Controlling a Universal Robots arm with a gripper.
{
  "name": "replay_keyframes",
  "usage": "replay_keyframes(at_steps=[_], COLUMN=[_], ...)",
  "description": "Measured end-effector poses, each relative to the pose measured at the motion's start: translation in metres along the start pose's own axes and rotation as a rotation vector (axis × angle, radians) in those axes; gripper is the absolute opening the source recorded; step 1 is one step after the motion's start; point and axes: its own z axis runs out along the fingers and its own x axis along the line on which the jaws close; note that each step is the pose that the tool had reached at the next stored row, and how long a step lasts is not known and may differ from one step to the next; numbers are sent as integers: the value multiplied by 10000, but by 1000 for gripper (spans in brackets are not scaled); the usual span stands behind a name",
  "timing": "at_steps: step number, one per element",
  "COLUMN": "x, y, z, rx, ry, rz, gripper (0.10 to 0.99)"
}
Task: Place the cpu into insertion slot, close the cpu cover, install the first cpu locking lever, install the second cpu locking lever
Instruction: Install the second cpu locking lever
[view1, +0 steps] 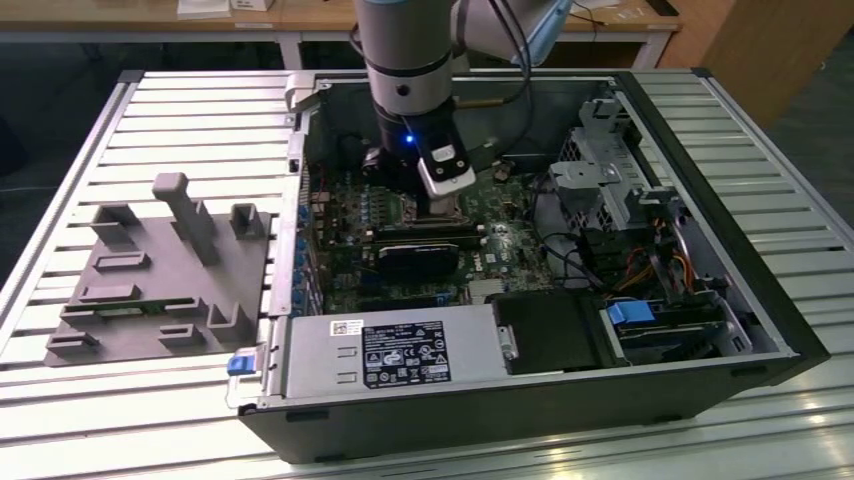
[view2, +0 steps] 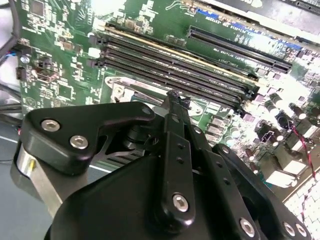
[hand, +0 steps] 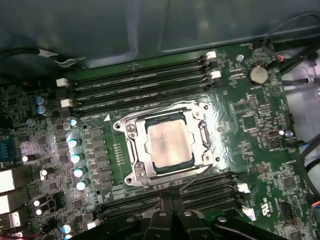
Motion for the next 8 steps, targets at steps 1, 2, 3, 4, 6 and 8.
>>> replay_keyframes(at_steps=[1, 2, 3, 4, 6, 8], x=[1, 2, 3, 4, 3, 3], y=[-9, -21, -32, -43, -64, -67], z=[7, 13, 18, 23, 32, 35], rx=[-26, -59, -105, -164, -281, -292], ry=[6, 15, 27, 41, 68, 69], rz=[-5, -5, -2, 0, 10, 11], gripper=[102, 102, 102, 102, 102, 102])
